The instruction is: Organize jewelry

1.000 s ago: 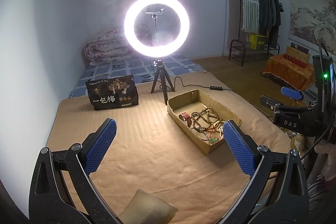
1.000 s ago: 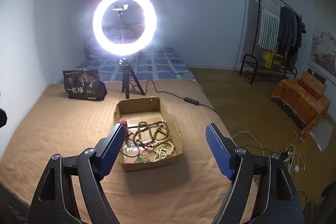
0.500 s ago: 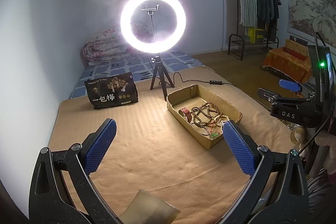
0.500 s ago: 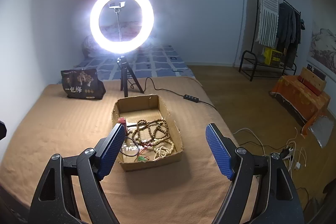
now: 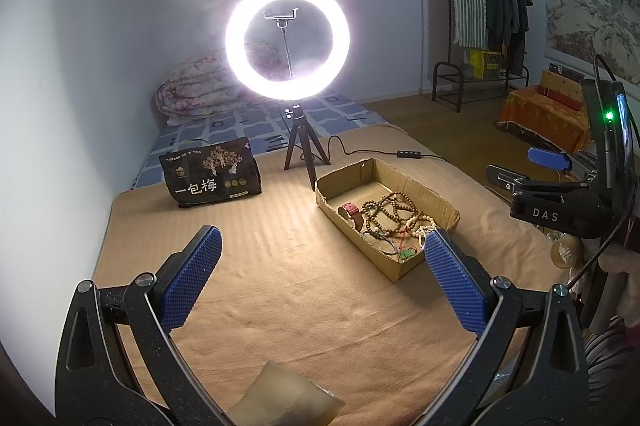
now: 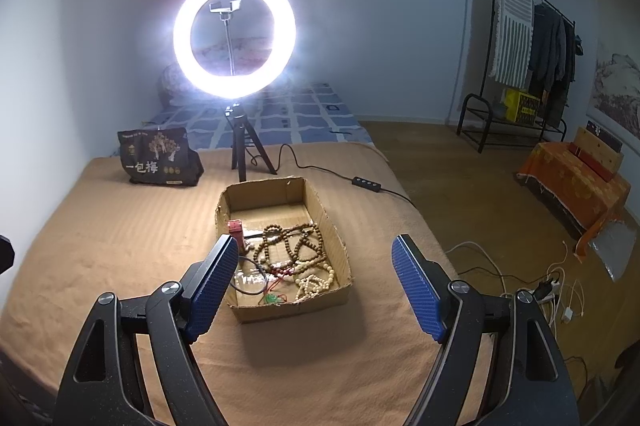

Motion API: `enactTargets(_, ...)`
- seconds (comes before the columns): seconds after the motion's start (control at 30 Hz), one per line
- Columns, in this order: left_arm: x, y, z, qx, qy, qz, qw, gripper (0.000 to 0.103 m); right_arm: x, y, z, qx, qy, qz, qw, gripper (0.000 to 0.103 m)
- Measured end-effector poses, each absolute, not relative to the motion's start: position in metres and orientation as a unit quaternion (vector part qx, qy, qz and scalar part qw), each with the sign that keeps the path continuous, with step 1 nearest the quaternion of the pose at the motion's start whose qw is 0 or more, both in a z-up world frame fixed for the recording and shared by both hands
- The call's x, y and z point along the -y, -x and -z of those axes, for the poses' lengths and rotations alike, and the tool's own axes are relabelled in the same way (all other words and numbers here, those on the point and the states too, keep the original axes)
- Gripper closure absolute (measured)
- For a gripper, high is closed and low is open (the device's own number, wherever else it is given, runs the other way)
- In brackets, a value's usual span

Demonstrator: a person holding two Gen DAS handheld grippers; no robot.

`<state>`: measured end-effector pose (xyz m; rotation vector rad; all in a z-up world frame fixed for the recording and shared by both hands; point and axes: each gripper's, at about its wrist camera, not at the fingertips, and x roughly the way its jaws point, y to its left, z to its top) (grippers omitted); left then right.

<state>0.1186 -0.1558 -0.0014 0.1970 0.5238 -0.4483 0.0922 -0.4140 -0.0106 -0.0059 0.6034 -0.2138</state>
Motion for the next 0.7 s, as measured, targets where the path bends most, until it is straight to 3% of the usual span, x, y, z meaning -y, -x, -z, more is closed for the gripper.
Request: enactTargets(0.7,0.1547,-0.1183,0.0027,-0.26,-0.099,0.219,0.935,0.0,0.4141,-0.0931,0.0113,-0.3,0.004,0.101,0.948,0.024)
